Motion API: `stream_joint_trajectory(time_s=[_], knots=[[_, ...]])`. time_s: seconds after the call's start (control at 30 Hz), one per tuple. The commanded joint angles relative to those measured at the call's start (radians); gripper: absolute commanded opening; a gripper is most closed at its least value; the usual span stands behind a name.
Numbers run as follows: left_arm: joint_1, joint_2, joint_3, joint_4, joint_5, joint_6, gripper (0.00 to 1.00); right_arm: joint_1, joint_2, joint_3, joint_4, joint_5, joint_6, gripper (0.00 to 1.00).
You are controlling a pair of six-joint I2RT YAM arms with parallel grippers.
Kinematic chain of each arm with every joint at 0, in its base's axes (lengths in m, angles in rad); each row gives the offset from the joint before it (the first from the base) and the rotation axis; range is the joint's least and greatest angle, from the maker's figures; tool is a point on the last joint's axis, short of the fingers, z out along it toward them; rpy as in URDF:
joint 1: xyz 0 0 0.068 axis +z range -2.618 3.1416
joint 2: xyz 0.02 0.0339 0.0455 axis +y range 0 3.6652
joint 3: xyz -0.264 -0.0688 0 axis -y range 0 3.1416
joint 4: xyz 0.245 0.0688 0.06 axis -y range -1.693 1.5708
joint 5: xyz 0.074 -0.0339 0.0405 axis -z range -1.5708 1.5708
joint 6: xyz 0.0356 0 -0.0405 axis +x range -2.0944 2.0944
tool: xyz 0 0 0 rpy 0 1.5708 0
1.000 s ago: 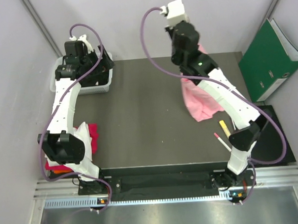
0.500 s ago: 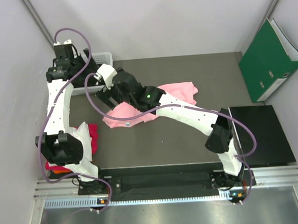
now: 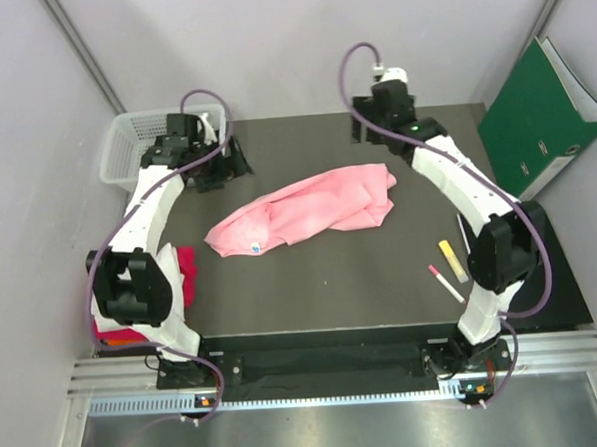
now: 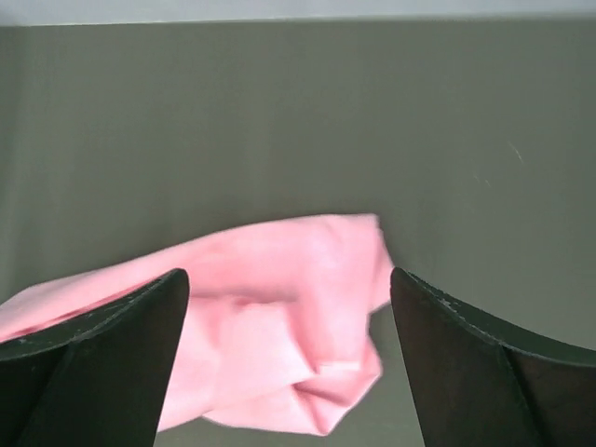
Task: Fold and stack the t-shirts
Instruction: Flatten out the tshirt
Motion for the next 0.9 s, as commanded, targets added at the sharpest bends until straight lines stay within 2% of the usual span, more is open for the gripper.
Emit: stream_joint_trajectory(time_s=[0.0,0.17,0.3,0.43,0.57,0.63,0.77,0.8,0.87], knots=[[-0.082,0.036,0.0,0.04,0.049,0.034,0.98,-0.132,-0.002,-0.094,-0.076,-0.158,0.191,0.88],[-0.17,0.107,0.005,0.009,0.006,0.067,0.98,-0.249,0.03,-0.231,-0.028,-0.355,0.302,0.84],[-0.236,0.165,0.021,-0.047,-0.095,0.089,0.98,-0.268,0.053,-0.279,-0.005,-0.428,0.328,0.83],[-0.243,0.243,0.034,-0.093,-0.163,0.083,0.98,-0.276,0.067,-0.32,0.026,-0.491,0.357,0.85],[-0.246,0.305,0.021,-0.092,-0.216,0.086,0.8,-0.289,0.064,-0.369,0.065,-0.54,0.38,0.85],[-0.248,0.331,0.026,-0.103,-0.258,0.08,0.74,-0.294,0.064,-0.38,0.075,-0.546,0.38,0.85],[-0.248,0.356,0.028,-0.097,-0.342,0.081,0.52,-0.309,0.062,-0.388,0.081,-0.56,0.376,0.86],[-0.246,0.363,0.029,-0.092,-0.361,0.083,0.35,-0.308,0.061,-0.391,0.082,-0.561,0.37,0.86],[-0.246,0.371,0.052,-0.109,-0.388,0.08,0.06,-0.315,0.056,-0.394,0.089,-0.549,0.36,0.87]])
